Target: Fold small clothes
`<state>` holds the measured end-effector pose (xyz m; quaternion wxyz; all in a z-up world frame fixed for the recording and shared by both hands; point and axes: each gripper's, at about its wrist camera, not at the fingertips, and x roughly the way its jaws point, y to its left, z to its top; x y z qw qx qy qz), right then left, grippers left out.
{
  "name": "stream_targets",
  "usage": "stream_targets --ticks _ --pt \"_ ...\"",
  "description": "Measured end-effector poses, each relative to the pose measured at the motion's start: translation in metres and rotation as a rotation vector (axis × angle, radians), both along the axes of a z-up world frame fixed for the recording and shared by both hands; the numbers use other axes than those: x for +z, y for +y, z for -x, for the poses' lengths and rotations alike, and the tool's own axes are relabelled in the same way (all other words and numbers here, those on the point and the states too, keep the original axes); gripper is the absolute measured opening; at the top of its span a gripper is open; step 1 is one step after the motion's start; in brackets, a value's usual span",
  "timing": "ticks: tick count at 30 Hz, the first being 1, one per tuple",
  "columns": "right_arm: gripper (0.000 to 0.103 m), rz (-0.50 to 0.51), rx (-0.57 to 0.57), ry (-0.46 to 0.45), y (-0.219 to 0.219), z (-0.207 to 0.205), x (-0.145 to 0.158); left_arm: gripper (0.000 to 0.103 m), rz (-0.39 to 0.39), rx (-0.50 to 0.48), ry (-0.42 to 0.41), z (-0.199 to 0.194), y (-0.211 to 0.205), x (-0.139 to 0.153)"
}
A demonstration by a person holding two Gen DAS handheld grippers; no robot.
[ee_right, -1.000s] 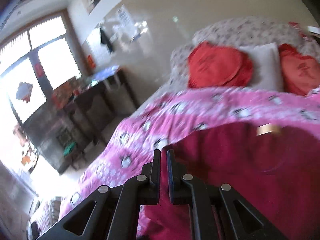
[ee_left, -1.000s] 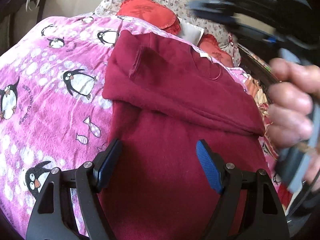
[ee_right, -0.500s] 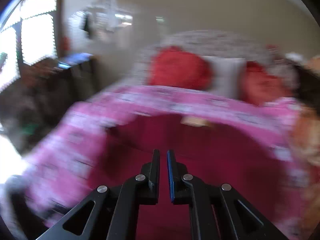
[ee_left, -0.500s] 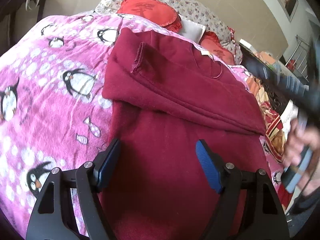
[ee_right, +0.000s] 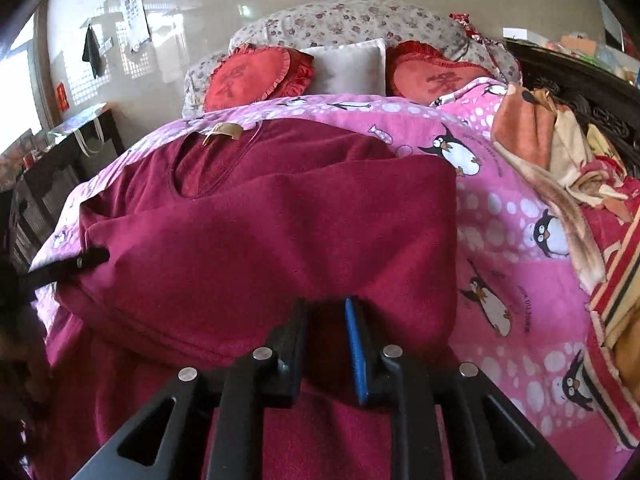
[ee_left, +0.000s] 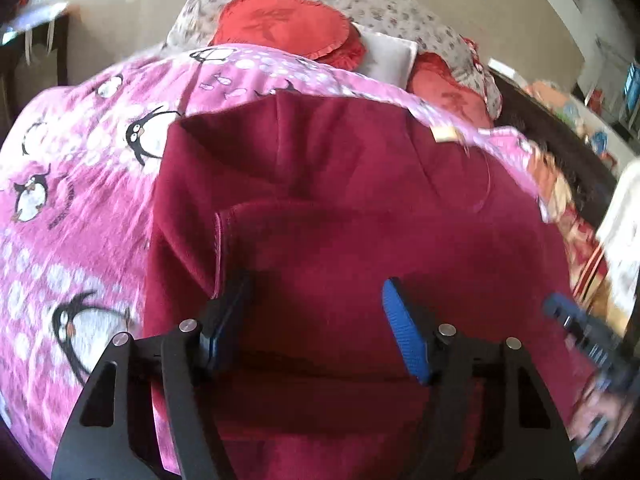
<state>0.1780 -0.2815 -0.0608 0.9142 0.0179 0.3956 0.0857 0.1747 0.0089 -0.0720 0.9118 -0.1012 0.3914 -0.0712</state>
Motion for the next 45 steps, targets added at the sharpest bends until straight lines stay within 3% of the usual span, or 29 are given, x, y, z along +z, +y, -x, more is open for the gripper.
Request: stream_targets --ticks 4,8,12,16,18,20,22,25,29,31,36,38,41,45 --pt "0.018 -0.047 0.002 0.001 -0.007 0.001 0.001 0.069 -0.056 -0.001 -0.003 -0.001 -0.008 -0.001" --pt "0.022 -0.046 0.010 0.006 -0.006 0.001 0.002 0.071 -0.024 -0.004 -0.009 -0.002 -0.005 -0.002" --pt "0.022 0.031 0.017 0.030 0.004 0.000 0.010 0.072 -0.014 -0.006 -0.006 -0.002 -0.006 -0.001" --pt "0.022 0.057 -0.034 -0.090 0.017 -0.008 0.050 0.072 -0.021 -0.002 -0.007 -0.004 -0.008 -0.001" --pt "0.023 0.040 -0.063 -0.105 0.021 -0.026 0.059 0.072 -0.011 -0.003 -0.010 -0.003 -0.006 -0.001" --pt "0.024 0.049 -0.094 -0.034 0.023 -0.049 0.047 0.072 0.003 -0.005 -0.012 -0.002 -0.005 -0.001" --pt "0.024 0.091 -0.120 0.077 0.023 -0.068 0.014 0.072 0.011 -0.006 -0.014 -0.002 -0.003 -0.001" --pt "0.025 0.089 -0.125 -0.001 0.024 -0.059 0.008 0.072 0.019 -0.005 -0.017 -0.001 -0.002 -0.001" --pt "0.036 0.118 -0.093 0.006 0.032 -0.060 0.010 0.072 0.024 -0.004 -0.018 -0.001 -0.002 -0.001" --pt "0.036 0.140 -0.075 0.016 0.035 -0.060 0.017 0.072 0.033 -0.004 -0.019 0.000 -0.001 -0.001" --pt "0.036 0.090 -0.056 -0.101 0.052 -0.022 0.044 0.072 0.033 -0.003 -0.020 0.001 0.001 0.000" --pt "0.036 0.083 -0.062 -0.077 0.052 -0.014 0.039 0.072 0.032 -0.003 -0.019 0.001 0.001 0.000" --pt "0.037 0.075 -0.101 0.053 0.040 -0.012 0.004 0.073 0.033 -0.006 -0.019 0.001 0.000 0.000" --pt "0.040 0.118 -0.092 0.010 0.049 -0.009 0.002 0.073 0.030 -0.006 -0.018 0.001 0.000 0.000"
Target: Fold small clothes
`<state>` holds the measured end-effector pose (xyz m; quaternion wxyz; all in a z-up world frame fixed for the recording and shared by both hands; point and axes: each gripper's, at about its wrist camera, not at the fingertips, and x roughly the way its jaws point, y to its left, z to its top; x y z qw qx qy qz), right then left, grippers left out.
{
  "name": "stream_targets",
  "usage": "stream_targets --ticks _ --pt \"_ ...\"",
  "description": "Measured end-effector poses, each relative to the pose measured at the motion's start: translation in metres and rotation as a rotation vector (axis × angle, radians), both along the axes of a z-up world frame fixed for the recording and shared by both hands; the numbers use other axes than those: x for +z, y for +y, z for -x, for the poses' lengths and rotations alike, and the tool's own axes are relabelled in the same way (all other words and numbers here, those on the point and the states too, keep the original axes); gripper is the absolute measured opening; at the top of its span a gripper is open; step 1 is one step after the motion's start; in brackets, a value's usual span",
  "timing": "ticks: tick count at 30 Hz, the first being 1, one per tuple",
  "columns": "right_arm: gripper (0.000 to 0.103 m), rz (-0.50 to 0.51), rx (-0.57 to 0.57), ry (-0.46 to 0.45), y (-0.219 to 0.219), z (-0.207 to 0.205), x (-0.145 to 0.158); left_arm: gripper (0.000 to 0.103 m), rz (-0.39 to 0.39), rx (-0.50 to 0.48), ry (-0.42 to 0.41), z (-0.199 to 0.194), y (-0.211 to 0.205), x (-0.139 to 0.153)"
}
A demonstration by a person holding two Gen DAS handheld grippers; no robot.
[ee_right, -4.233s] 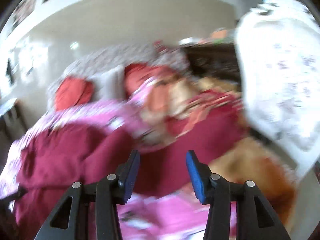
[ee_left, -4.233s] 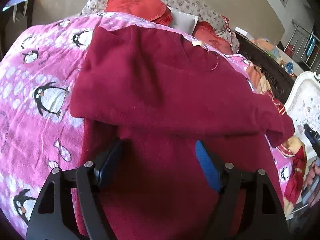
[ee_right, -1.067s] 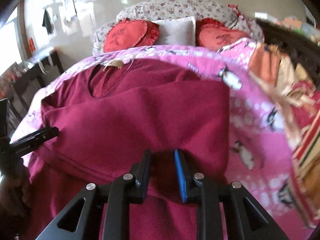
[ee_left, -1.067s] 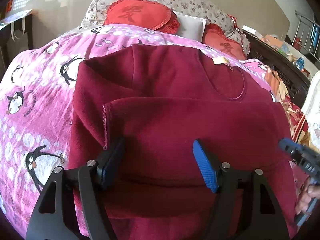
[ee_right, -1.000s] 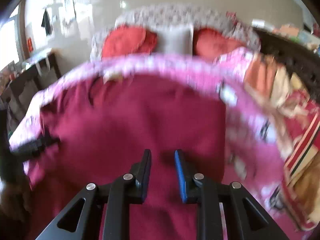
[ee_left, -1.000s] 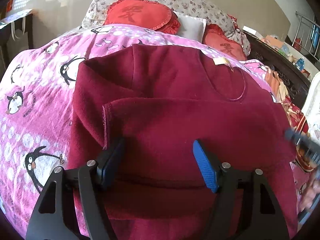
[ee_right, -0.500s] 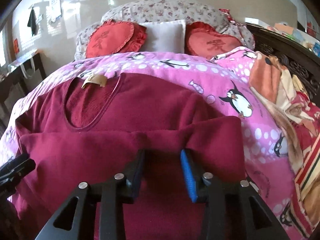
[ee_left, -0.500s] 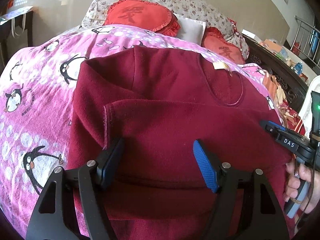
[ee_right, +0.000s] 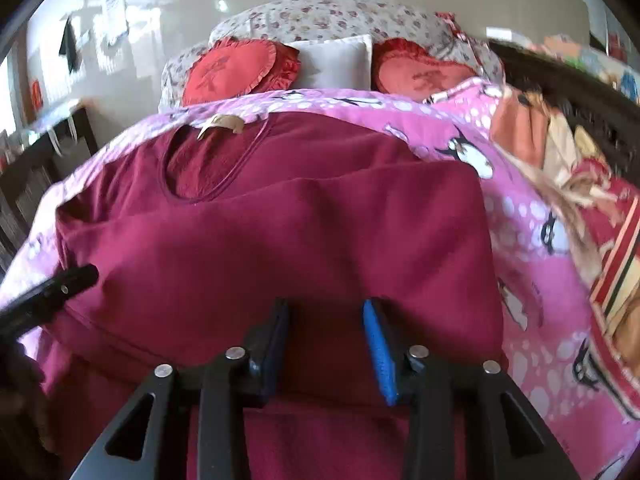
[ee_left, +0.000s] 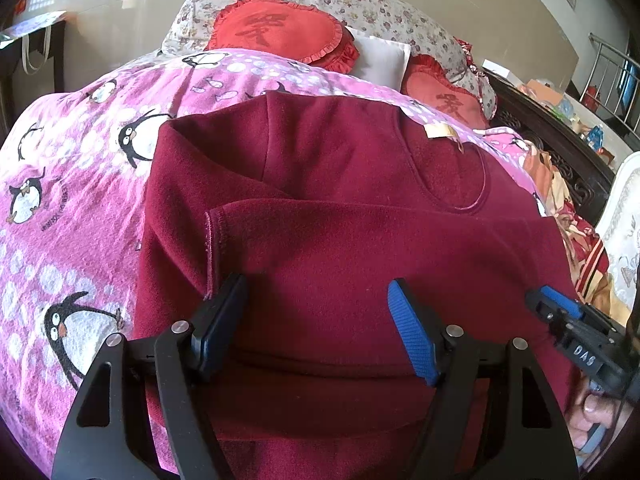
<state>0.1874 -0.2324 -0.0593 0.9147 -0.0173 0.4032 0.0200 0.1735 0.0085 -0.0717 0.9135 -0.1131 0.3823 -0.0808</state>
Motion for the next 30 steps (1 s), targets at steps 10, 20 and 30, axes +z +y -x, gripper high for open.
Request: stream_targets --ticks 10,20,30 --pt "0.041 -0.001 0.002 -0.011 -0.001 0.001 -0.002 0.074 0.029 -0.009 -0.004 0.002 0.002 -0.001" --pt "0.043 -0.020 0.008 -0.016 -0.002 0.001 -0.002 0.079 -0.011 -0.020 -0.006 0.007 -0.005 0.003" --pt "0.043 -0.024 0.009 -0.017 -0.002 0.001 -0.003 0.081 0.001 -0.029 -0.003 0.004 -0.004 0.002"
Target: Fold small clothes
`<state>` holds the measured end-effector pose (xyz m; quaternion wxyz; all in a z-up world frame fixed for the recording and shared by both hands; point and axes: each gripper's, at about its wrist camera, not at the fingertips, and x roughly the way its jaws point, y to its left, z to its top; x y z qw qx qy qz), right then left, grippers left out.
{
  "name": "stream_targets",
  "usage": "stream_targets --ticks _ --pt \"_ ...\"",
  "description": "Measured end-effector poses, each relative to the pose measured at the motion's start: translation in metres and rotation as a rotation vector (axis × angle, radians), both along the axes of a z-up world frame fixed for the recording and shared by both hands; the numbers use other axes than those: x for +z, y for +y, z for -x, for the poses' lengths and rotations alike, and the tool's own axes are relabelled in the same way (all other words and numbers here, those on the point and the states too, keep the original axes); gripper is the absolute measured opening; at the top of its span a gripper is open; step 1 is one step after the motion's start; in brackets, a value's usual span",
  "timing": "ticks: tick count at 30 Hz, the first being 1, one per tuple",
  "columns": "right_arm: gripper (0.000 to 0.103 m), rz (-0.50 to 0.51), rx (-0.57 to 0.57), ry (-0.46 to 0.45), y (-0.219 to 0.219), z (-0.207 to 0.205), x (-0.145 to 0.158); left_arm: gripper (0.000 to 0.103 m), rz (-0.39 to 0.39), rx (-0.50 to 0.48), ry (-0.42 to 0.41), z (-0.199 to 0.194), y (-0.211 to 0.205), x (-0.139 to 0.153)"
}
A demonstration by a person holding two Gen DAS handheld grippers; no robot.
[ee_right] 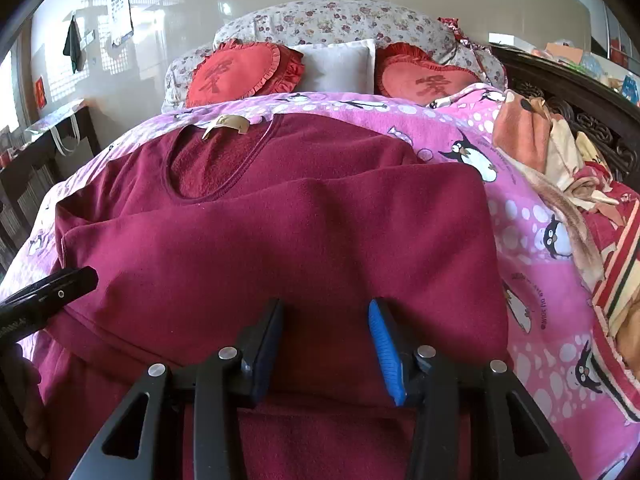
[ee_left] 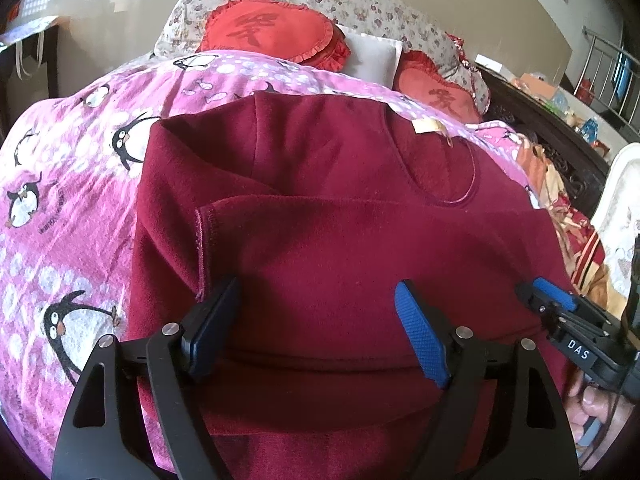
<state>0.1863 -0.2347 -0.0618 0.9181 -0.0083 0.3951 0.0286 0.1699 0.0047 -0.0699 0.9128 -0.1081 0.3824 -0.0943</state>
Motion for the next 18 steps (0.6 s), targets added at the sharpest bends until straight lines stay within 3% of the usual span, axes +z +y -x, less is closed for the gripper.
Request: stream_targets --ticks 18 --pt "0.044 0.006 0.002 -0.001 0.0002 -0.0010 -0.0002 0.081 0.028 -0.003 -0.003 0.0015 0.0035 0.0010"
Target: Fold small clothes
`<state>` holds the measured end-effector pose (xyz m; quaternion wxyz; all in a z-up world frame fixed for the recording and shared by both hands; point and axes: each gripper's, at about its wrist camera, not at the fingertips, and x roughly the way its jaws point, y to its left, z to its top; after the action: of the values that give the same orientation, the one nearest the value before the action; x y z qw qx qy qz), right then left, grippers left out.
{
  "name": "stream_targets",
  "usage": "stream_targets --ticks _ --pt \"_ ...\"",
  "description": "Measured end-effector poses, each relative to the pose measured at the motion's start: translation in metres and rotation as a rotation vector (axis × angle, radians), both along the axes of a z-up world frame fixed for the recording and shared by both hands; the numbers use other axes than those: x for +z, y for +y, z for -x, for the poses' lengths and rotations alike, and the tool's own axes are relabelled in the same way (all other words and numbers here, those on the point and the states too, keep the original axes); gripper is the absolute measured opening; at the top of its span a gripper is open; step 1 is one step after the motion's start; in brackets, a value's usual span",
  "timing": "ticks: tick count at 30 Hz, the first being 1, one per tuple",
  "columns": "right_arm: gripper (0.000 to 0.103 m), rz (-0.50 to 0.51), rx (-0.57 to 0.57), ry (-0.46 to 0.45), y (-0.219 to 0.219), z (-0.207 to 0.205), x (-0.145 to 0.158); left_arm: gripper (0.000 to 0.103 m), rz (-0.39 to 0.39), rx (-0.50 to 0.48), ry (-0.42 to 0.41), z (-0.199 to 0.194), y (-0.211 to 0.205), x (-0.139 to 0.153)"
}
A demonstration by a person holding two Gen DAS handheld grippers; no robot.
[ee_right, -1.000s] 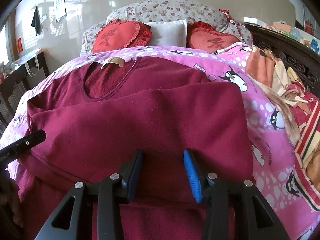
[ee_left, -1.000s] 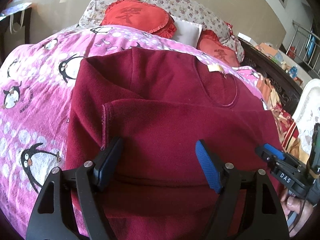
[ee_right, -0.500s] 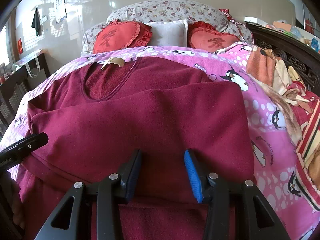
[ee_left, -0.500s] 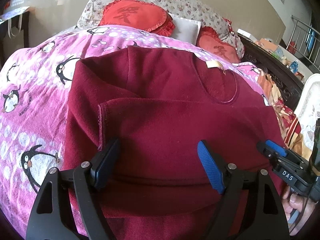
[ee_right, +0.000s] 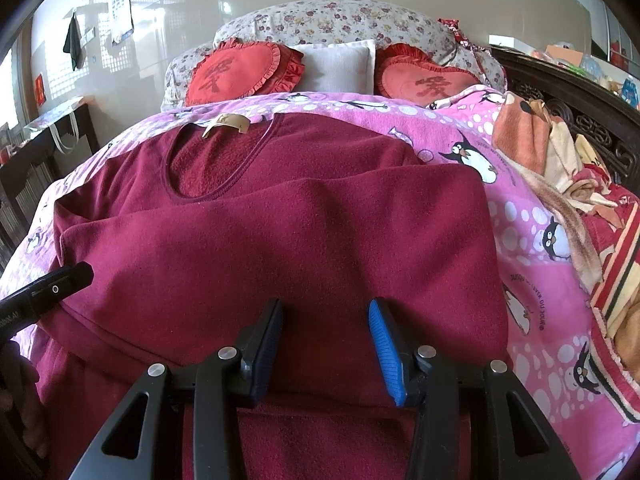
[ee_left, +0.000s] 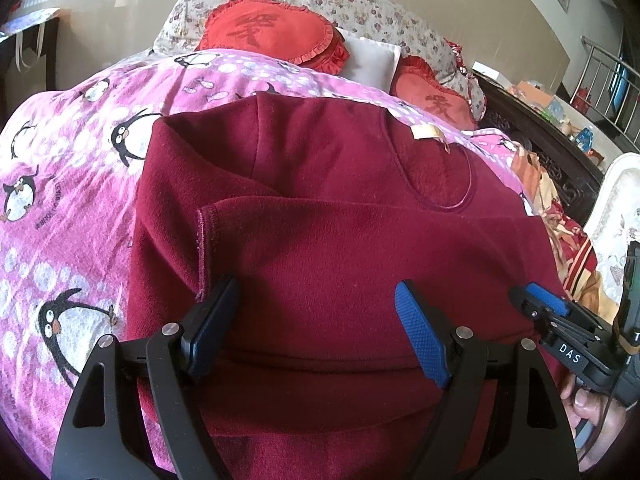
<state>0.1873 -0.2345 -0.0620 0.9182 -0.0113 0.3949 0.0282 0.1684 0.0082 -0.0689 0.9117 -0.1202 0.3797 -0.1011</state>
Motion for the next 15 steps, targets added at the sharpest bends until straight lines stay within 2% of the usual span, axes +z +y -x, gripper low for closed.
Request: stream_targets --ticks 3,5,7,12,15 --pt "0.044 -0.009 0.002 0.003 0.000 0.000 0.000 0.081 -0.082 -0.015 0.030 0.000 -0.010 0.001" --pt "0.044 -0.014 0.004 0.004 -0.001 -0.001 0.000 0.080 -0.208 -0.056 0.066 0.009 -0.025 0.006" --pt "0.044 -0.019 0.006 0.004 -0.002 0.000 0.000 0.080 -0.239 -0.072 0.048 0.028 -0.028 0.015" --pt "0.044 0.018 -0.009 -0.012 -0.001 0.022 0.020 0.081 -0.109 -0.052 0.014 0.108 0.001 0.035" --pt "0.045 -0.010 0.023 -0.060 -0.002 0.069 0.043 0.080 -0.065 -0.035 0.039 0.147 0.015 0.031"
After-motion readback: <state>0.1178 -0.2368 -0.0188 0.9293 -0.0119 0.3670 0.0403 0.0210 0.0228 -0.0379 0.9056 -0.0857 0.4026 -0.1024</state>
